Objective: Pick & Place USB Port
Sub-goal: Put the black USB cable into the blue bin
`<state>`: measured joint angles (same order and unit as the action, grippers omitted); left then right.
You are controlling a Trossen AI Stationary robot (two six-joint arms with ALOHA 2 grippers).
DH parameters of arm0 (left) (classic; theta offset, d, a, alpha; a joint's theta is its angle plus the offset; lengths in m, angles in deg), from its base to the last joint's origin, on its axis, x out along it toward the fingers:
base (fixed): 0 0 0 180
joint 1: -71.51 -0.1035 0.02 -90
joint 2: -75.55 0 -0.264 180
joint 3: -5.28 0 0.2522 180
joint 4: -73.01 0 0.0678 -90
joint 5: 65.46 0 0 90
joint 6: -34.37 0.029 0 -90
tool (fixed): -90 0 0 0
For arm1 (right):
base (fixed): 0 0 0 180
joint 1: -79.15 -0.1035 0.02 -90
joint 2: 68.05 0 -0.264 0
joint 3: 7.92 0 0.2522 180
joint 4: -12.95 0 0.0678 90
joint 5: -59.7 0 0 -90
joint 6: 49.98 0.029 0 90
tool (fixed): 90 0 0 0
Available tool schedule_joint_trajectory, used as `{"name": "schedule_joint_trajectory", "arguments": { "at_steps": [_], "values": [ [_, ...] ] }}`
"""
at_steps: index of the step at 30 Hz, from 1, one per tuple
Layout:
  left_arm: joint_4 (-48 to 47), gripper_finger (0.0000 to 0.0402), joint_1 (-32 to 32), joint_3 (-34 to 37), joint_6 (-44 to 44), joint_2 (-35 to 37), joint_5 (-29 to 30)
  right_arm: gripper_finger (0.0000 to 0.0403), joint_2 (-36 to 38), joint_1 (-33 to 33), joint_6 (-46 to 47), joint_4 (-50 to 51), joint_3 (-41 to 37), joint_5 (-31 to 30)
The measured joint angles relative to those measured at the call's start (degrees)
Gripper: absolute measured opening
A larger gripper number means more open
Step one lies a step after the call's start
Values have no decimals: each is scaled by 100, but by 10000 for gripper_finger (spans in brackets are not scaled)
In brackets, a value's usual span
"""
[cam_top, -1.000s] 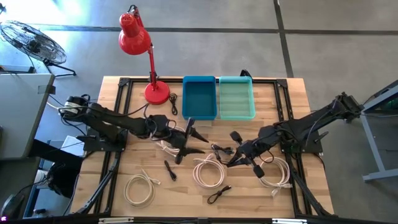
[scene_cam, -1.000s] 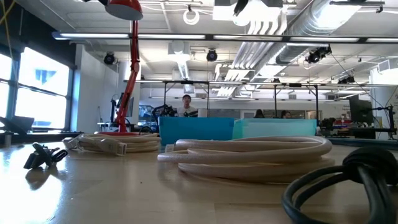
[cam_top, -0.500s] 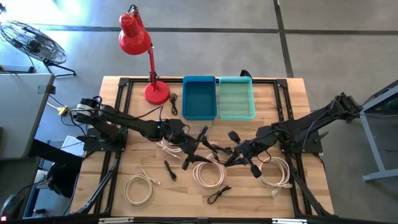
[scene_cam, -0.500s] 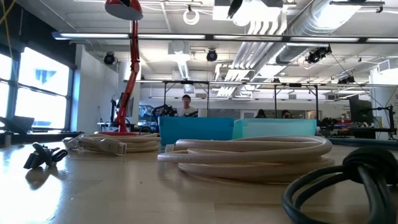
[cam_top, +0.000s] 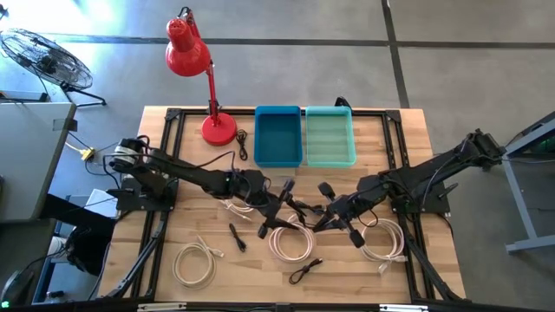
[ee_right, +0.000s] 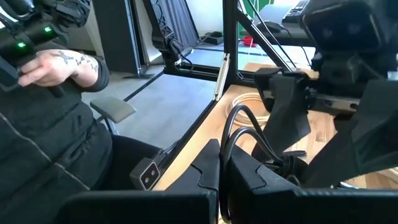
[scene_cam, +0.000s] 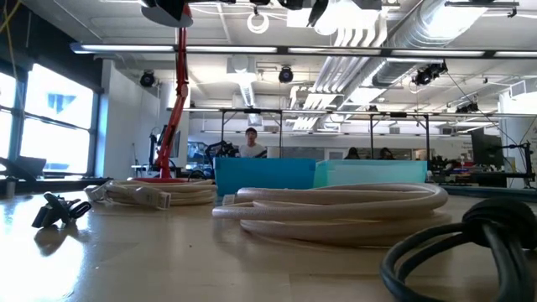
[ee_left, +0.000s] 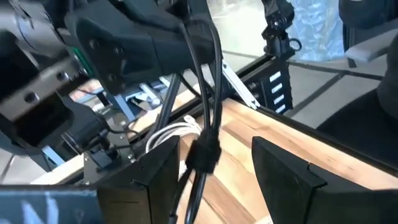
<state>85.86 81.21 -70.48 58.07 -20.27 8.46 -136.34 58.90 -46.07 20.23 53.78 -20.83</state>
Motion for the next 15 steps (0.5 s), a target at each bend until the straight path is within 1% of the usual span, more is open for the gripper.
{"name": "schedule_joint_trajectory", "arguments": {
  "at_steps": [4, 8, 12, 15],
  "values": [
    [-10, 191, 0, 0, 2, 0, 11, 0, 0, 4, -10, 2, 0, -4],
    [4, 167, 0, 0, 222, 0, 16, 0, 0, 4, -10, 36, 0, -5],
    [43, 124, 0, 0, 354, 0, 118, 0, 2, 4, -4, 78, 0, -7],
    [28, 69, 0, 0, 543, 0, 138, 0, 2, 4, -1, 103, 0, -8]
  ]
}}
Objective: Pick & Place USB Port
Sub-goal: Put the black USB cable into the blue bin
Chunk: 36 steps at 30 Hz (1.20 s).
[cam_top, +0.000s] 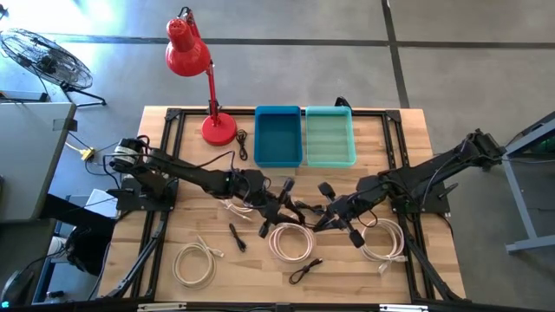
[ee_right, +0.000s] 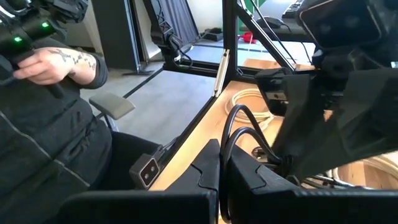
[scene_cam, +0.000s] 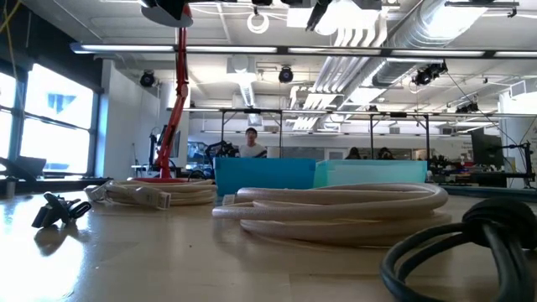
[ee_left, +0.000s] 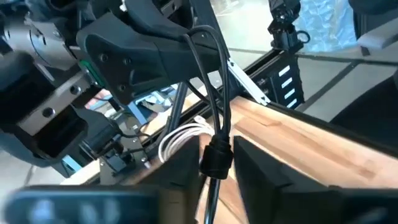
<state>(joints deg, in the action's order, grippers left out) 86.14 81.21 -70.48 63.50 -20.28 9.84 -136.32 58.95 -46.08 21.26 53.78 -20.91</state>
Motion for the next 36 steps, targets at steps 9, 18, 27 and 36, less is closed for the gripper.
{"name": "schedule_joint_trajectory", "arguments": {
  "at_steps": [9, 18, 27, 36],
  "values": [
    [-147, 12, 7, 0, 663, 2, -78, 1, 0, -2, -65, 69, 0, -45],
    [-396, 11, 7, 4, 665, 4, 80, 82, 0, -203, -265, 98, 0, -661],
    [-764, 11, 7, 4, 663, 38, 659, 197, 4, -402, -248, 139, -1, -1505],
    [-2187, 11, 9, 9, 655, 517, 2205, 227, 152, -645, -274, 147, 0, -2915]
  ]
}}
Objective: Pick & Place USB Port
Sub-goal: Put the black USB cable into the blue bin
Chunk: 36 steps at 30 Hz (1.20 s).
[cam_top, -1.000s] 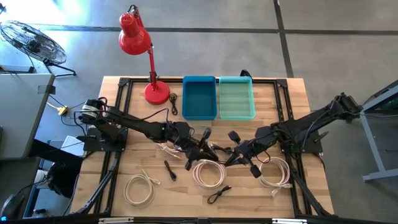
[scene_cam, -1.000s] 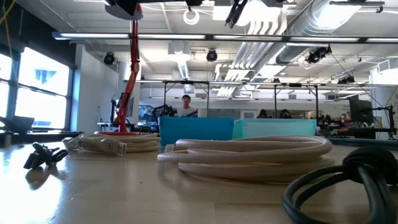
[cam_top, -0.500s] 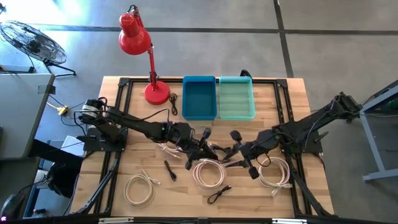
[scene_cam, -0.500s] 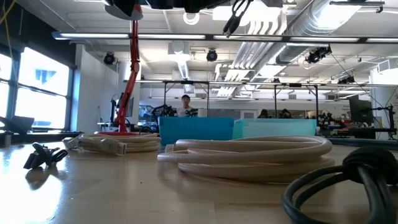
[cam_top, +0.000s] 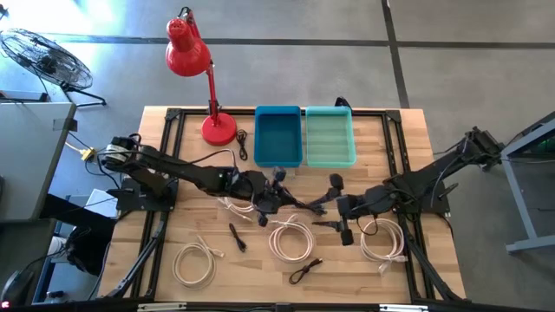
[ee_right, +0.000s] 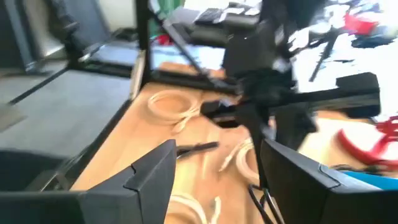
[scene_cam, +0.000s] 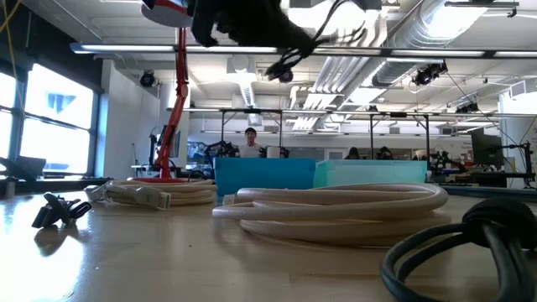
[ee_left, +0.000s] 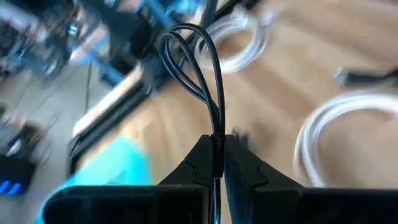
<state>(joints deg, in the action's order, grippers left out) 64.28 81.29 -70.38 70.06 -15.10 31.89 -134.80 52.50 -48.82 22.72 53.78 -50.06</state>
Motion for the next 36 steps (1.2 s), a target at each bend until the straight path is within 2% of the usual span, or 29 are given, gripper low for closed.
{"name": "schedule_joint_trajectory", "arguments": {
  "at_steps": [6, 9, 11, 15, 23, 29, 33, 36],
  "values": [
    [-1007, 10, -112, -4, 559, 485, 1559, 218, 440, -125, -30, 300, 0, -1185],
    [-1399, 10, -396, -1, 640, 627, 1910, 216, 619, -138, -19, 568, 0, -1561],
    [-1389, 10, -715, -7, 677, 635, 1674, 217, 677, -138, -18, 716, 0, -1763],
    [-1576, 10, -1574, -88, 668, 563, 785, 216, 765, -135, -17, 817, 0, -2041],
    [-1551, 10, -2856, -125, 307, 228, -162, 212, 794, -138, -16, 859, 0, -2040],
    [-1442, 10, -3329, -125, 153, -98, -425, 209, 794, -138, 33, 956, 0, -2040],
    [-843, 10, -3399, -125, 135, -514, -673, 209, 794, -138, 73, 1086, 0, -2038],
    [-768, 10, -3386, -252, 159, -777, -686, 207, 794, -138, 291, 1161, 1, -2035]
  ]
}}
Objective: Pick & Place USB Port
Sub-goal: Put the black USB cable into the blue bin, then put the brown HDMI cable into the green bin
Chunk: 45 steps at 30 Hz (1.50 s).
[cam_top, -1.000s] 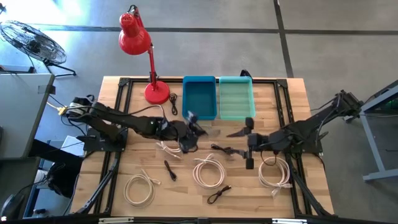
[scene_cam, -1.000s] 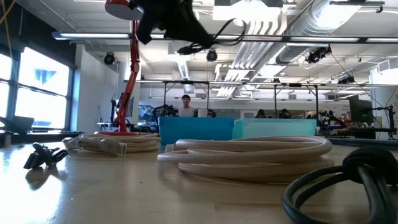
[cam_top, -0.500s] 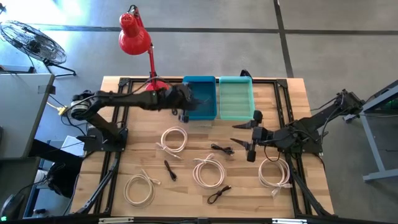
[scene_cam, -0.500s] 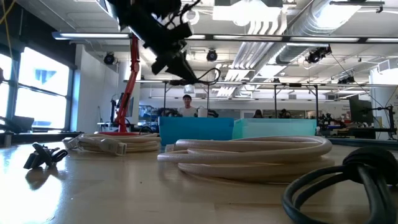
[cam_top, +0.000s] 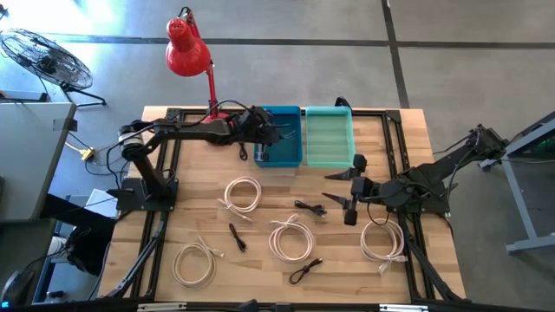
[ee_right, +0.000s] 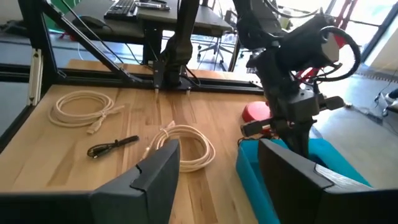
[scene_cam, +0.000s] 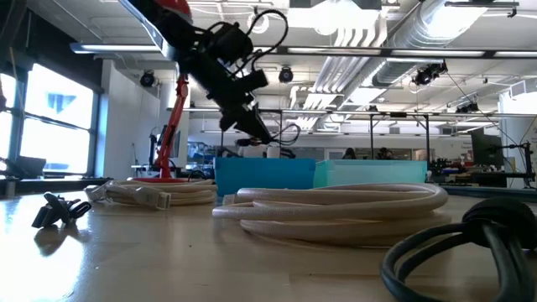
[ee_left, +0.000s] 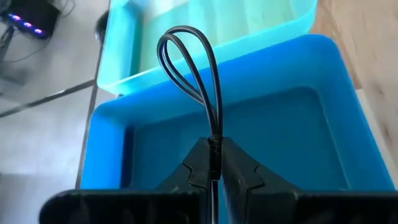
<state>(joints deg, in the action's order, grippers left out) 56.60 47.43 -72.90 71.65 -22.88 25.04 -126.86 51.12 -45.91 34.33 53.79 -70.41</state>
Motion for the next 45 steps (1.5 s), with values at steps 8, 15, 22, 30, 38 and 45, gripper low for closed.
{"name": "schedule_joint_trajectory", "arguments": {
  "at_steps": [8, 15, 22, 30, 38, 45],
  "values": [
    [-316, 43, -108, -354, 4, -473, 90, 205, 0, 0, 190, 330, -1, 8],
    [-366, 129, -97, -361, 301, -512, 465, 204, -2, 0, 639, 846, -1, 157],
    [-525, 186, 98, -361, 189, -464, 605, 200, -2, 0, 639, 893, -1, 155],
    [-2115, 206, 835, -727, -290, 177, 66, 197, 1, 0, 624, 947, -1, 642],
    [-3315, 207, 2079, -901, -765, 742, -178, 183, 4, 0, 1933, 2082, -1, 1787],
    [-3758, 207, 3082, -892, -1125, 748, 650, 170, 4, 0, 4213, 3729, -1, 3098]
  ]
}}
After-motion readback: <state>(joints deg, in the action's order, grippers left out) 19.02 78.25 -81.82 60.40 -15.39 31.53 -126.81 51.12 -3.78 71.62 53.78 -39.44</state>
